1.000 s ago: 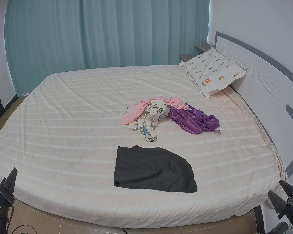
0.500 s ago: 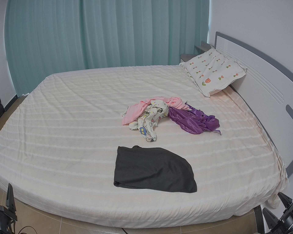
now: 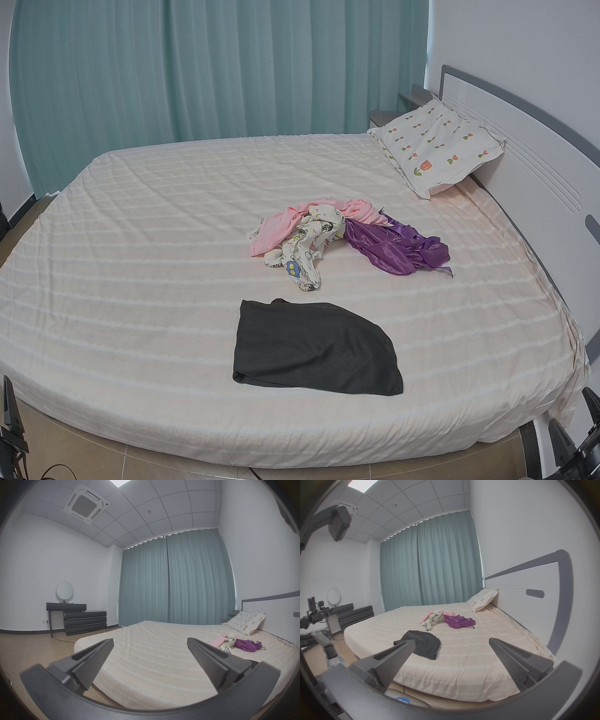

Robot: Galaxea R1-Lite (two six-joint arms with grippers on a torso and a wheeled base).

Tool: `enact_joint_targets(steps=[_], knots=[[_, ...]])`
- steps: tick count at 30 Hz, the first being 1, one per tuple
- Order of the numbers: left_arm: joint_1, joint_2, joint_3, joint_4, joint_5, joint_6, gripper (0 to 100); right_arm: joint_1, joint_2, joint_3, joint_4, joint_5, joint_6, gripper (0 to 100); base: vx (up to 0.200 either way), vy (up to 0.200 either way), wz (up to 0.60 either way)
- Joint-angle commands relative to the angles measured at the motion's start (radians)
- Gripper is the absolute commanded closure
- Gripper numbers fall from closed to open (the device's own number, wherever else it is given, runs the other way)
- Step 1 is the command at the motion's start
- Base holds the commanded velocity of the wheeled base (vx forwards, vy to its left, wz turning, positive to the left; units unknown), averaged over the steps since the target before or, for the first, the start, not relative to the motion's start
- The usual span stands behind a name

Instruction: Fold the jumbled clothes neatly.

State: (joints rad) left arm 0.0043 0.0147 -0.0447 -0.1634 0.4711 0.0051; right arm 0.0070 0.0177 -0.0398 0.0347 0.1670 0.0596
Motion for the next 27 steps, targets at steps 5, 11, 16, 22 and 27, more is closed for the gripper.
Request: enact_joint_targets(steps=[5,11,16,22,27], knots=[[-0.001,-0.002,-0.003,-0.041,0.044,0.039,0,-0.001,-0.018,0.005,-0.006,-0.083,-0.037,0,0.000,0.000,0.00],[-0.001,-0.002,-0.063,-0.047,0.073,0.058,0,-0.001,-0.018,0.005,-0.007,-0.096,-0.058,0,0.000,0.000,0.00],[-0.001,-0.001,-0.044,-0.013,0.069,0.053,0,-0.002,-0.018,0.005,-0.007,-0.072,-0.066,0,0.000,0.000,0.00],[-0.003,-0.010,0.045,0.028,-0.124,-0.111,0,-0.001,-0.018,0.006,-0.007,-0.029,-0.057,0,0.000,0.000,0.00],[-0.003,-0.009,0.045,0.096,-0.293,-0.126,0,-0.001,-0.018,0.006,-0.007,0.042,-0.057,0,0.000,0.000,0.00]])
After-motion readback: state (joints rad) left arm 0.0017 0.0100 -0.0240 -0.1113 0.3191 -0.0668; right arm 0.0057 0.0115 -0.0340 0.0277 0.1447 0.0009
